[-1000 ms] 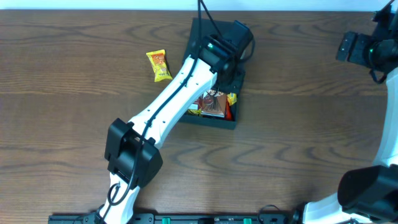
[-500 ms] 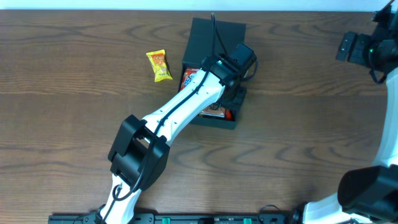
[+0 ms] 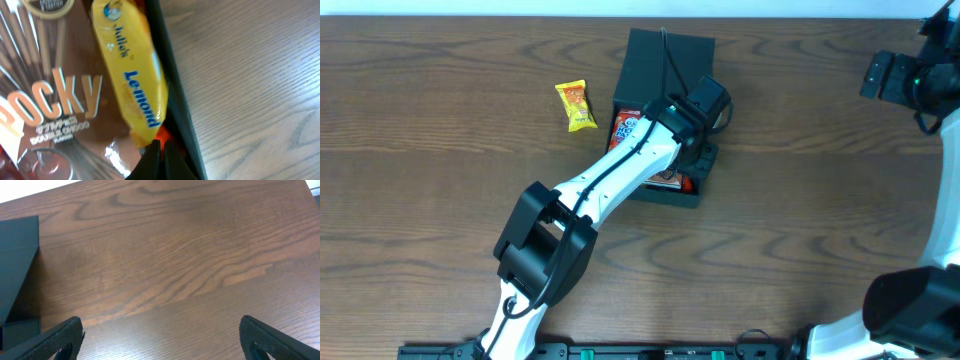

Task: Pack container
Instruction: 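Withdraw the left gripper left toward the remaining yellow packet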

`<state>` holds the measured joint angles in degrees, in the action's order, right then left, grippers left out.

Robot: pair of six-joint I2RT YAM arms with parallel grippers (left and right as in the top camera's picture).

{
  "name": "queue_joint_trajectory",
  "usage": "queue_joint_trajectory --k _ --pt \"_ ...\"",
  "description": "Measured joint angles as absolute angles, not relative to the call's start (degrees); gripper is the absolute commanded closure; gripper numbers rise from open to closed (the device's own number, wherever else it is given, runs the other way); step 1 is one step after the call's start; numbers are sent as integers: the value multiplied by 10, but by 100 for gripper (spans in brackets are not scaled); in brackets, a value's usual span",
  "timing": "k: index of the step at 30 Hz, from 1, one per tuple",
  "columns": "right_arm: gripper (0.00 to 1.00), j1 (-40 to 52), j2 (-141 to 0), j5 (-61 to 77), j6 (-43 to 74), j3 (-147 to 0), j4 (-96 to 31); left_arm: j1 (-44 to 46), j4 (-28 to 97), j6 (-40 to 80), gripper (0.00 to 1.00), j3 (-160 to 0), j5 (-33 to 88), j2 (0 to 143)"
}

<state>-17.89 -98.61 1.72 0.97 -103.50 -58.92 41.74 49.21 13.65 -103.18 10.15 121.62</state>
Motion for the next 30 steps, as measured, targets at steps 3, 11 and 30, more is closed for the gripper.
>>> queue_joint_trajectory --k 3,11,30 --pt "1 -179 -986 17 10 -1035 -589 417 490 136 94 -1032 102 1218" --pt "1 -179 -986 17 10 -1035 -590 417 479 136 94 -1032 102 1237" --pt "1 -179 -986 17 10 -1035 -590 417 463 135 94 -1032 76 1232"
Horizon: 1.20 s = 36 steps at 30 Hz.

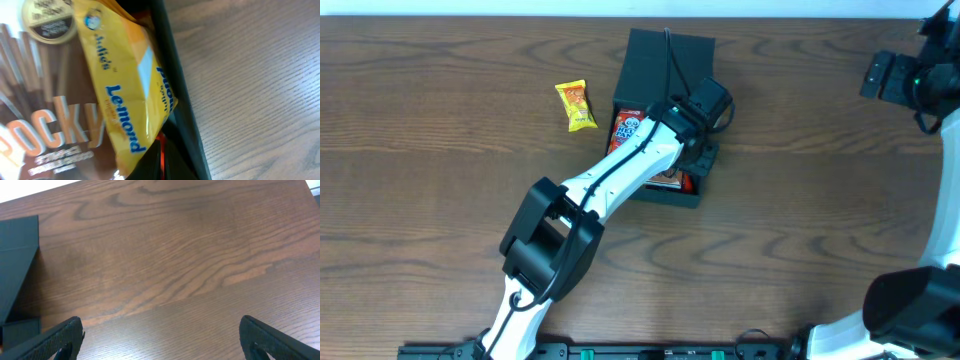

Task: Pack container
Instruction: 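Withdraw the left gripper left toward the remaining yellow packet, then grasp the yellow-and-orange cookie bag with the left gripper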

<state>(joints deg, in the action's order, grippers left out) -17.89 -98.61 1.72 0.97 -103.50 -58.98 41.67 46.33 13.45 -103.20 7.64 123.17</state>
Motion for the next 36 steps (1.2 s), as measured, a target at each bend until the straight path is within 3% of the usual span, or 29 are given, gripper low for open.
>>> queue_joint_trajectory --k 6,12,15,18,20,22,36 --pt "1 -179 -986 17 10 -1035 -590 377 460 146 94 -1037 -32 1121" --pt "1 -179 -986 17 10 -1035 -590 248 476 165 91 -1077 -77 1032" --pt "1 -179 -986 17 10 -1035 -591 198 500 171 75 -1076 -73 1057" --pt "1 -179 -986 17 10 -1035 -592 166 508 178 38 -1072 -48 1113" --pt "1 -179 -986 17 10 -1035 -593 153 507 179 32 -1072 -23 1149" --pt "1 -179 -986 17 10 -1035 -594 141 503 183 16 -1072 4 1182" --pt "1 -179 -986 17 10 -1035 -601 129 473 182 11 -1067 11 1283"
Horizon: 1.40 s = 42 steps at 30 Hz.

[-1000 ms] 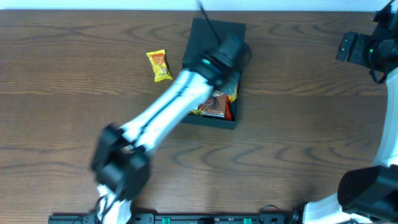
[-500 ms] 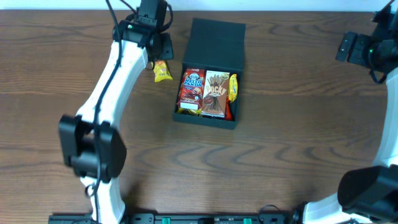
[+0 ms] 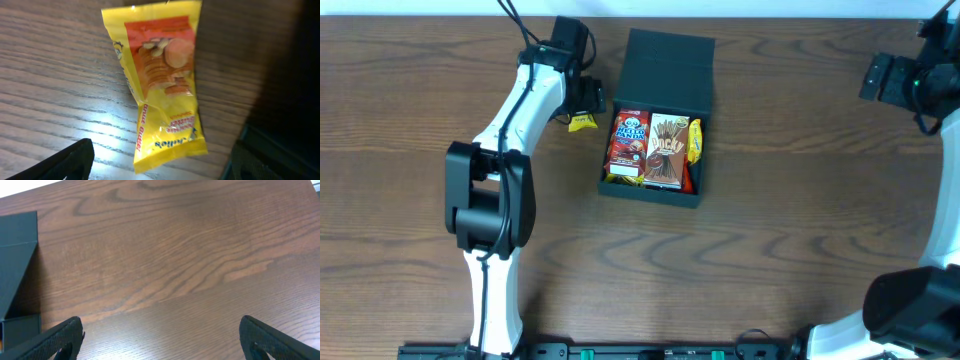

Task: Pack container
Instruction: 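Grasp the yellow-and-orange cookie bag with the left gripper, then carry the cookie bag right and lower it into the box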

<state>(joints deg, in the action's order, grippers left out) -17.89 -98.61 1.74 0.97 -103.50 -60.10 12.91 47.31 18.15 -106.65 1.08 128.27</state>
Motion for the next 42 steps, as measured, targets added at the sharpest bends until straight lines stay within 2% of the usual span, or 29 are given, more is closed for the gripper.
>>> queue_joint_trajectory --k 5,7,11,14,16,21,26,34,42 --pt "1 -179 -986 17 10 -1035 -603 129 469 182 10 -1066 9 1307" --pt "1 -179 -986 17 10 -1035 -604 129 464 181 14 -1066 9 1315" --pt "1 -179 -986 17 10 -1035 -606 129 460 182 36 -1066 9 1328" --pt "1 -179 -986 17 10 -1035 -606 129 458 177 58 -1066 9 1329" --pt "1 -179 -986 17 10 -1035 -606 129 458 178 67 -1066 8 1329" --pt "1 -179 -986 17 10 -1035 -606 128 459 180 76 -1067 7 1329" --pt "1 -179 -986 17 10 -1035 -606 128 491 180 92 -1075 6 1328" --pt "1 -179 -986 17 10 -1035 -606 130 568 177 94 -1131 -20 1317" --pt "1 -179 -986 17 10 -1035 -604 172 573 173 94 -1152 -26 1185"
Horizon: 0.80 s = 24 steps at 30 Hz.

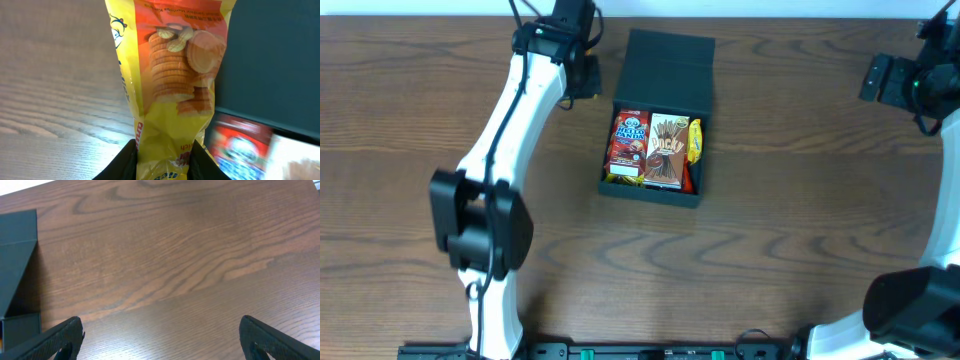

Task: Pack container
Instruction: 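Carry the cookie bag right and lower it into the box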

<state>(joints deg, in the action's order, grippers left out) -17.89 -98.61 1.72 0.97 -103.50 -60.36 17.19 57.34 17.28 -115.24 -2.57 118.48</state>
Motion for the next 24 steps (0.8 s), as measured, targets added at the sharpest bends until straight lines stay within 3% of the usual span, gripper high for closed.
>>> queue_joint_trajectory --k 11,24 --pt "1 -179 -986 17 10 -1035 -600 315 661 197 94 -1162 10 1153" --pt "1 -179 -986 17 10 -1035 -595 408 630 238 90 -1083 58 1158"
